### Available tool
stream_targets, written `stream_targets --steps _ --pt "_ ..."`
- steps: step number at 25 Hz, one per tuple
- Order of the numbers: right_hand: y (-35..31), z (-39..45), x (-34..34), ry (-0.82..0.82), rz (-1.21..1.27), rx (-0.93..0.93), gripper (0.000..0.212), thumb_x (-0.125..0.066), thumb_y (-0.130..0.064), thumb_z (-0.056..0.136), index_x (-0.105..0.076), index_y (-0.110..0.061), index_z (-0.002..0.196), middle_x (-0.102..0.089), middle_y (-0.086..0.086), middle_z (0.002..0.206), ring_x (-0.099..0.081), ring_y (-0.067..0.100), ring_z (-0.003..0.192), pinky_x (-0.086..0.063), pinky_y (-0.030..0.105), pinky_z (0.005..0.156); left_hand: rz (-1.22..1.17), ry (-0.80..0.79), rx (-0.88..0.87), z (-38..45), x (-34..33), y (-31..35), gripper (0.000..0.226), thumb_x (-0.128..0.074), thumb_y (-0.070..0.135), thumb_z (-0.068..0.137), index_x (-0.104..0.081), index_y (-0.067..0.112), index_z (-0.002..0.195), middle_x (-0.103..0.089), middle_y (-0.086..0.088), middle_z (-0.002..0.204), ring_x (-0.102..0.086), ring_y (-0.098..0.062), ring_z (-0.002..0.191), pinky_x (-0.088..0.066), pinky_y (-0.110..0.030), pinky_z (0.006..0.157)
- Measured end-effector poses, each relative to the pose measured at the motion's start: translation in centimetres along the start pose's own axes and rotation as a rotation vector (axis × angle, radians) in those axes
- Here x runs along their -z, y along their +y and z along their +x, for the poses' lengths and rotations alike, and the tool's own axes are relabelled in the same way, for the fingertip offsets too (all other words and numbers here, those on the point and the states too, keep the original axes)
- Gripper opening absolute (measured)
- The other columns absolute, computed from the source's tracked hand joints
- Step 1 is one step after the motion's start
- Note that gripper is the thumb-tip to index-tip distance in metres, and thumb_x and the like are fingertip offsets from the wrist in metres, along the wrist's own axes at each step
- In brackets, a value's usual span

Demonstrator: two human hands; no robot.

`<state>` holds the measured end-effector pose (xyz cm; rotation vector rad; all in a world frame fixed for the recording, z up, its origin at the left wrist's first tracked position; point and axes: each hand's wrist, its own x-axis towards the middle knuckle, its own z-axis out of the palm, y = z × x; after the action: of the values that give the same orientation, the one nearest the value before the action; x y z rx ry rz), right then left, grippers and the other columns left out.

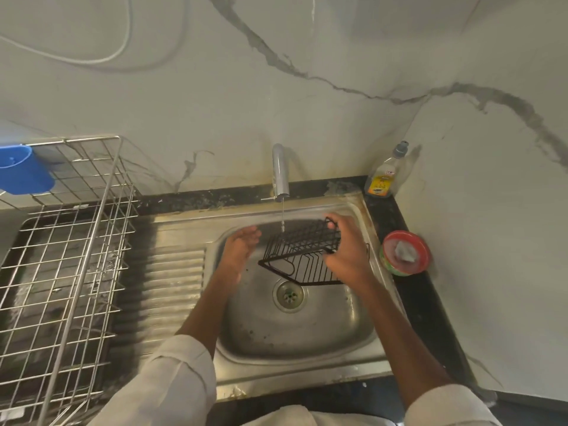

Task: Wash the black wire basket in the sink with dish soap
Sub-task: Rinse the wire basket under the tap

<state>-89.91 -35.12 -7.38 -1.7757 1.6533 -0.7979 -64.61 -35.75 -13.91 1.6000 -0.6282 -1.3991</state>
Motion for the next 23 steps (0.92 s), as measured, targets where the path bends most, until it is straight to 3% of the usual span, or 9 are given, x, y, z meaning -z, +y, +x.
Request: stream_targets --steps 5,9,12,15,18,21,23 --pt "-1.7 0.0 -3.1 -0.073 -0.084 0.051 0.084 -0.083 -0.006 0.064 -0.052 -0.030 0.139 -0.056 -0.010 0.122 -0.053 0.014 0.118 -0.053 0.045 0.097 -0.133 -0.066 0.061 0.8 -1.2 3.5 0.057 -0.039 0.038 0.114 -0.036 0.006 0.162 -0.051 -0.012 0.161 -0.046 -0.029 0.150 -0.032 -0.045 0.128" --pt "-0.7 0.3 -3.5 -0.085 -0.059 0.045 0.087 -0.085 -0.008 0.066 -0.049 -0.030 0.143 -0.055 -0.011 0.130 -0.054 0.013 0.123 -0.053 0.044 0.101 -0.354 -0.075 0.093 2.5 -2.9 7.1 0.089 -0.025 0.068 0.107 -0.020 0.001 0.166 -0.031 -0.018 0.170 -0.029 -0.034 0.159 -0.022 -0.047 0.132" --pt "-0.2 0.3 -3.1 -0.060 -0.008 0.016 0.087 -0.086 -0.007 0.067 -0.050 -0.029 0.143 -0.055 -0.010 0.132 -0.054 0.011 0.124 -0.055 0.042 0.101 -0.380 -0.093 0.017 2.4 -4.3 7.8 0.088 -0.021 0.070 0.107 -0.025 0.004 0.165 -0.040 -0.014 0.167 -0.032 -0.030 0.158 -0.023 -0.044 0.132" --pt "0.1 0.0 -2.8 -0.040 0.029 -0.068 0.084 -0.085 -0.003 0.067 -0.053 -0.027 0.141 -0.054 -0.008 0.133 -0.053 0.011 0.125 -0.052 0.043 0.105 -0.375 -0.083 -0.103 1.6 -6.7 7.6 0.071 -0.033 0.060 0.110 -0.041 0.007 0.156 -0.054 -0.012 0.154 -0.049 -0.031 0.148 -0.036 -0.044 0.126" --pt "0.6 -0.8 -2.4 -0.066 0.030 -0.129 0.087 -0.084 -0.003 0.068 -0.049 -0.037 0.140 -0.054 -0.011 0.133 -0.053 0.013 0.127 -0.054 0.046 0.102 -0.353 -0.033 -0.156 1.9 -7.6 8.2 0.074 -0.040 0.059 0.110 -0.034 0.008 0.163 -0.047 -0.021 0.159 -0.053 -0.033 0.144 -0.042 -0.050 0.122" --pt "1.1 -1.7 -2.2 -0.100 0.020 -0.187 0.088 -0.082 -0.006 0.068 -0.046 -0.046 0.139 -0.057 -0.012 0.131 -0.056 0.014 0.124 -0.055 0.047 0.099 -0.390 0.135 -0.016 3.3 -6.6 8.2 0.070 -0.032 0.055 0.113 -0.030 0.009 0.166 -0.038 -0.020 0.167 -0.048 -0.036 0.147 -0.038 -0.048 0.124" --pt "1.0 -1.8 -2.3 -0.109 0.011 -0.210 0.088 -0.079 -0.011 0.066 -0.045 -0.048 0.138 -0.058 -0.012 0.130 -0.058 0.016 0.121 -0.055 0.049 0.097 -0.530 0.069 0.096 4.4 -5.7 8.1 0.082 -0.028 0.063 0.111 -0.019 0.006 0.168 -0.026 -0.021 0.172 -0.034 -0.038 0.156 -0.028 -0.048 0.130"
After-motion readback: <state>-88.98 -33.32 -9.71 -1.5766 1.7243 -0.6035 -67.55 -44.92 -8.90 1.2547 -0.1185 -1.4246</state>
